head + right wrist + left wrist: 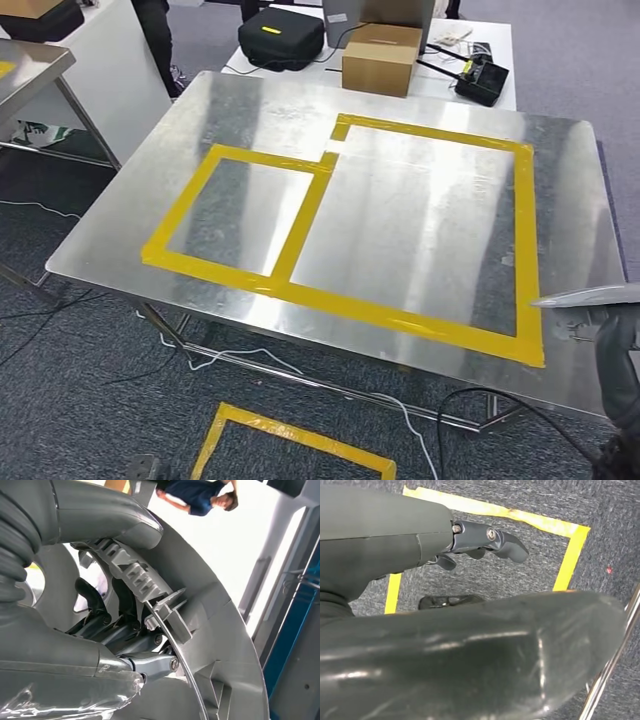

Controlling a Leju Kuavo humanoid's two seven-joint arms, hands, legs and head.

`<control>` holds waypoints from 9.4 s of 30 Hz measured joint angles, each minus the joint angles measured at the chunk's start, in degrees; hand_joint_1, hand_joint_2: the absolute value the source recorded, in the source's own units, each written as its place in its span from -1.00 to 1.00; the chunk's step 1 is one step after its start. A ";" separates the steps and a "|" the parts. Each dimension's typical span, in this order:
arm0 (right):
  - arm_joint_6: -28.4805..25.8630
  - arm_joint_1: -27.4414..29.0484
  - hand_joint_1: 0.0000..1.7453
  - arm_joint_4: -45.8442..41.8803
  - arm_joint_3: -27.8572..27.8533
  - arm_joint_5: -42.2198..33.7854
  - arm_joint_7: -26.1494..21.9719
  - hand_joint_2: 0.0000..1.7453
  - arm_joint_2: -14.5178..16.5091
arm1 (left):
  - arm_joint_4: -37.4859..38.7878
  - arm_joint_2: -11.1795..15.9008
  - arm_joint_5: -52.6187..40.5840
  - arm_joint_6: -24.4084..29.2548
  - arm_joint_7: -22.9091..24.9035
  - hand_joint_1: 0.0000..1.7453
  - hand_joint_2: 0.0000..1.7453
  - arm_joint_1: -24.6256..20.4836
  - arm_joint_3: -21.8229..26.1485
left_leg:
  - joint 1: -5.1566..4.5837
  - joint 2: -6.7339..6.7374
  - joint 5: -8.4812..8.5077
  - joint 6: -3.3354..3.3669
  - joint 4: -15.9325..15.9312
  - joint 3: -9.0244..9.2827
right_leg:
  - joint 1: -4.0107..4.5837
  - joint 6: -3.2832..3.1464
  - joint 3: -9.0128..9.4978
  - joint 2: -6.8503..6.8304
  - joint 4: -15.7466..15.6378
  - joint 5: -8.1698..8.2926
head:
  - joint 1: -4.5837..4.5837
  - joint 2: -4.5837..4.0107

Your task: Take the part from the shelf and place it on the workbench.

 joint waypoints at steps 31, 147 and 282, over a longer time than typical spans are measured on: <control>14.91 -24.05 1.00 35.55 -12.32 -3.22 20.40 1.00 -21.07 | 0.59 1.66 -3.38 -1.28 -0.09 -1.00 -1.00 -0.56 -1.34 | -0.44 -0.46 2.59 1.33 -1.44 -1.33 | 0.24 0.26 -0.49 -0.26 0.07 0.39 | -0.25 0.00; -9.64 -5.77 -1.00 58.09 -55.58 48.20 16.54 -1.00 6.51 | -2.45 -4.45 6.50 -0.07 -1.70 -1.00 -1.00 1.73 5.66 | -0.15 -1.00 2.98 0.42 -9.16 3.42 | 0.22 0.24 2.73 -0.52 -1.32 -0.71 | -0.63 0.00; 6.48 -12.05 -1.00 98.90 -54.21 21.81 32.18 -1.00 6.57 | -1.52 0.19 2.16 -0.04 -1.48 -1.00 -1.00 -0.11 4.30 | 0.74 -3.63 2.95 1.06 -12.02 7.91 | 0.87 1.08 -0.75 6.36 -0.49 2.15 | -0.27 0.00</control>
